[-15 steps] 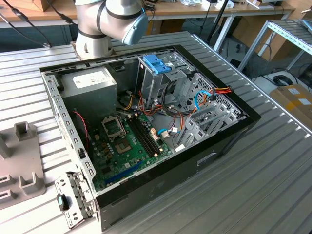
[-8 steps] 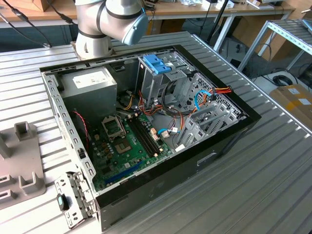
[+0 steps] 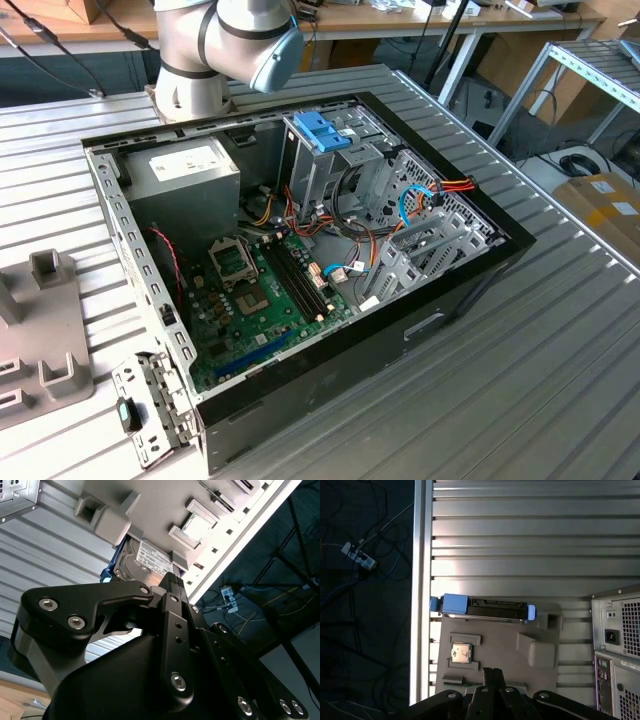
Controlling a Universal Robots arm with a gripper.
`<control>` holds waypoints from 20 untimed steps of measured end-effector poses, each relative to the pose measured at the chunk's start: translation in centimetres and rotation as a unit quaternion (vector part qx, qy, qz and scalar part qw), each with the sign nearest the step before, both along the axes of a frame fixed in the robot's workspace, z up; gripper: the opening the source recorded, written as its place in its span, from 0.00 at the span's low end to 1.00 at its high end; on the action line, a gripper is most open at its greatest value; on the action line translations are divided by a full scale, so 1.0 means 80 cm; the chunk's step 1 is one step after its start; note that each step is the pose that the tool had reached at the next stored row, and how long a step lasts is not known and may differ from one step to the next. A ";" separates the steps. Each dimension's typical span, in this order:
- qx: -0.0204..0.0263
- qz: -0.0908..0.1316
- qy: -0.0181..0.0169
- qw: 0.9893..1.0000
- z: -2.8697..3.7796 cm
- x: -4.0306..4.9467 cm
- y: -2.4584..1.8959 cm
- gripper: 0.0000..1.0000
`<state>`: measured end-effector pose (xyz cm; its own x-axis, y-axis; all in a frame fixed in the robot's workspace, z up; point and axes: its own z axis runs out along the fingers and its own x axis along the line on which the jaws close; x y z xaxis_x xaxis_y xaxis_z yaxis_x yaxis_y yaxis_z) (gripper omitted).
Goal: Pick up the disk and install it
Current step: 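Pick up the disk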
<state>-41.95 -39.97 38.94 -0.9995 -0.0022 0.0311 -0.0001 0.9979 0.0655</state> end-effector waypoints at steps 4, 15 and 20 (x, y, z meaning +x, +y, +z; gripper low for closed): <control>0.000 0.010 0.000 1.000 0.0000 0.000 0.0000 0.11; 0.000 0.040 0.000 0.999 0.0001 0.000 0.0000 0.11; 0.000 0.052 0.000 0.999 0.0000 0.000 0.0000 0.11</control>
<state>-41.95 -39.97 38.94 -0.9939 -0.1059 0.0311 -0.1037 0.9925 0.0655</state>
